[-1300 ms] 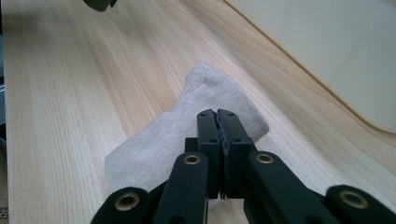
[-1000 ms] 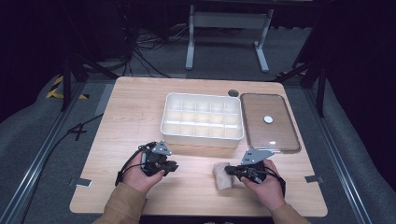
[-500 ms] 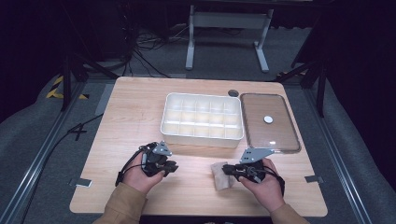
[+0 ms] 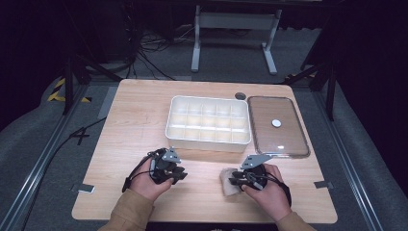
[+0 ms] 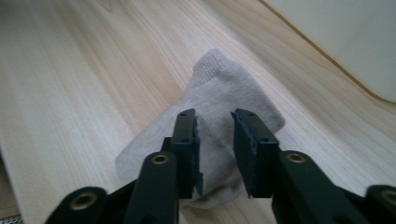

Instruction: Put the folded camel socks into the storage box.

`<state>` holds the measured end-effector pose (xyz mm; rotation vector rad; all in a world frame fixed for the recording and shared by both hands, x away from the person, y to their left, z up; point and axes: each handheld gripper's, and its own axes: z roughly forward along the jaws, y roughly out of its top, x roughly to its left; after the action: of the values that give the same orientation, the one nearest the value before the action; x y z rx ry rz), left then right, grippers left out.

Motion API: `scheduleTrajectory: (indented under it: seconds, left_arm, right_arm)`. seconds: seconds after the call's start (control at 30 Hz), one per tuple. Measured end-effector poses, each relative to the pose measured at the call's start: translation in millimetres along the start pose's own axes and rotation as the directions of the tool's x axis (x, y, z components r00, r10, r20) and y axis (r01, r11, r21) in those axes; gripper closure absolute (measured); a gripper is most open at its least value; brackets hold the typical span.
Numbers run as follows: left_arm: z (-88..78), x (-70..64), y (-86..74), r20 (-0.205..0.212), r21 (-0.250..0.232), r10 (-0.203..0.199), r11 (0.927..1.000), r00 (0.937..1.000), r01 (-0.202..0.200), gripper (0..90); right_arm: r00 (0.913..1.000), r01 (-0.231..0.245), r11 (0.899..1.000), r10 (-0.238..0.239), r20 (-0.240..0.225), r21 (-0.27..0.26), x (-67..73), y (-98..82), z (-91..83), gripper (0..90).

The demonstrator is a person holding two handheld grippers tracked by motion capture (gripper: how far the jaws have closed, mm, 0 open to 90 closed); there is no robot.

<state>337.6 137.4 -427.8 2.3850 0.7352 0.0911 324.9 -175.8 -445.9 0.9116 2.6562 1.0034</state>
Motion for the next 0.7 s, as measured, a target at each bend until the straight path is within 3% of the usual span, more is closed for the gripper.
scheduleTrajectory:
  seconds: [0.17,0.27,0.43,0.7]
  left_arm:
    - [1.3,0.1,-0.2,-0.002,0.009,0.004,1.0,1.0,-0.004,74.3]
    - [1.8,-0.1,-0.9,-0.002,-0.002,-0.008,1.0,1.0,0.008,74.0]
    - [0.8,2.6,-2.1,-0.002,0.004,-0.004,1.0,1.0,0.004,73.5]
    - [-0.2,4.1,-3.1,-0.01,0.007,-0.007,1.0,0.9999,0.007,72.4]
  right_arm:
    - [0.9975,-0.007,0.999,0.004,0.07,0.047,3.1,5.0,2.2,57.1]
    - [0.9965,-0.03,0.998,0.025,0.08,0.061,1.2,6.0,3.5,53.0]
    - [0.9962,-0.076,0.993,0.072,0.048,0.087,-7.0,8.3,6.9,47.1]
    - [0.9845,-0.172,0.978,0.175,-0.012,0.118,-20.0,7.4,12.7,39.2]
